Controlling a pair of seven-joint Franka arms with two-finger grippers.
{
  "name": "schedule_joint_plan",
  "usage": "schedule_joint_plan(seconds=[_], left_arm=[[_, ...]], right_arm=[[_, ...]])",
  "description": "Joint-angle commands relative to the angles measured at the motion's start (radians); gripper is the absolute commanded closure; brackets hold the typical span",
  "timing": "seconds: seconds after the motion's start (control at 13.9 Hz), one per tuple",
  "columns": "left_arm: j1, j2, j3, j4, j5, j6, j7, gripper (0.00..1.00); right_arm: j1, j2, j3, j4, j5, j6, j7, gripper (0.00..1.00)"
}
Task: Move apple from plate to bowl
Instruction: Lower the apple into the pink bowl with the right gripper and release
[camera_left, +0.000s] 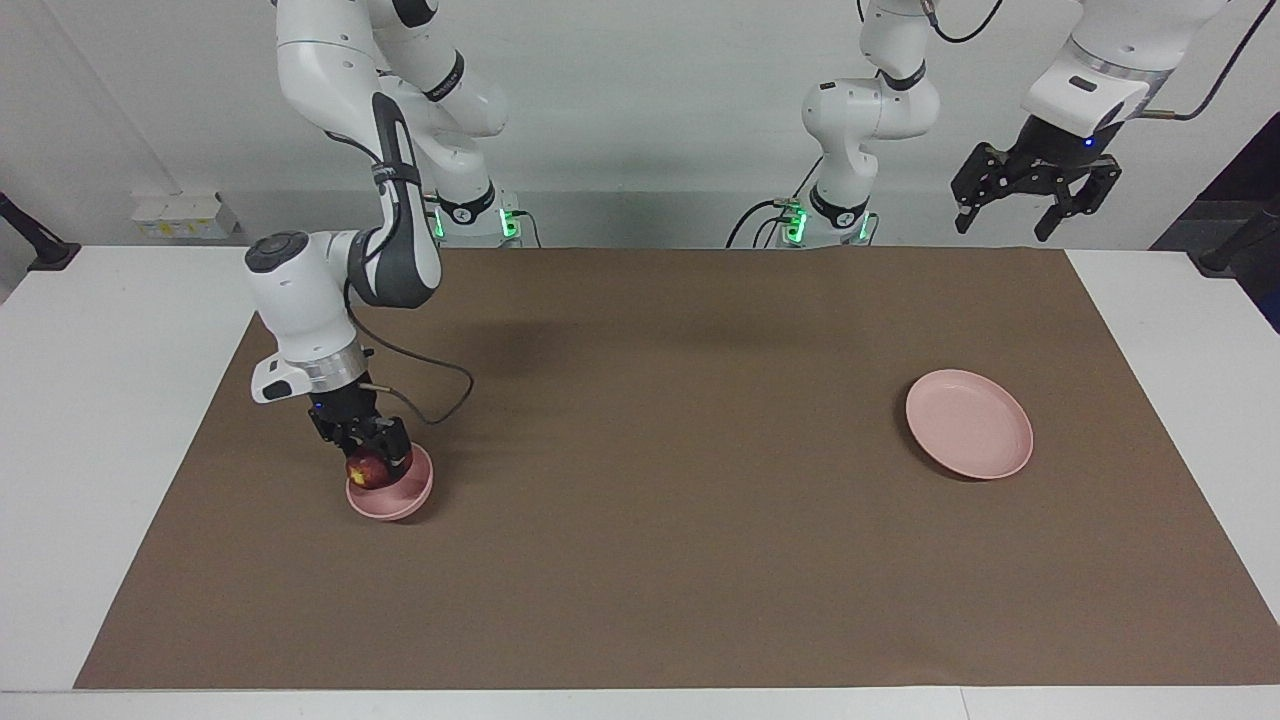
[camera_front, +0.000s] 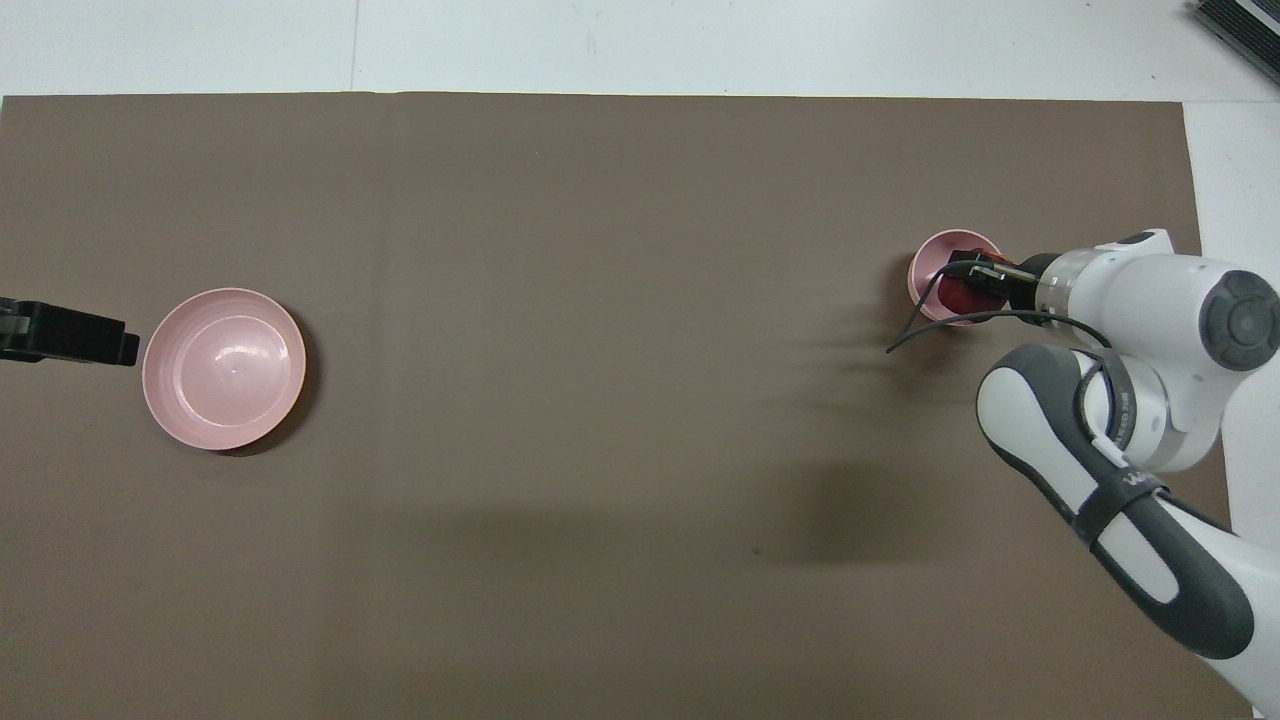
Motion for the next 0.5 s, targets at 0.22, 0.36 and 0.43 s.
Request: schedule_joint_plan(seconds=[0.22, 0.36, 0.43], left_arm=[[0.001, -0.002, 0.031, 0.022, 0.039, -0.025, 0.016, 0.00], [0.002, -0.002, 0.025, 0.020, 0.033, -0.024, 0.019, 0.00], [0.005, -0.004, 0.029, 0.016, 0.027, -0.021, 0.016, 0.00]], right_arm=[[-0.006, -0.053, 0.001, -0.084, -0.147, 0.122, -0.004, 0.52], [-0.007, -0.042, 0.001, -0.054, -0.178, 0.114, -0.004, 0.00], [-0.007, -0.037, 0.002, -0.045, -0.179, 0.108, -0.005, 0.00]])
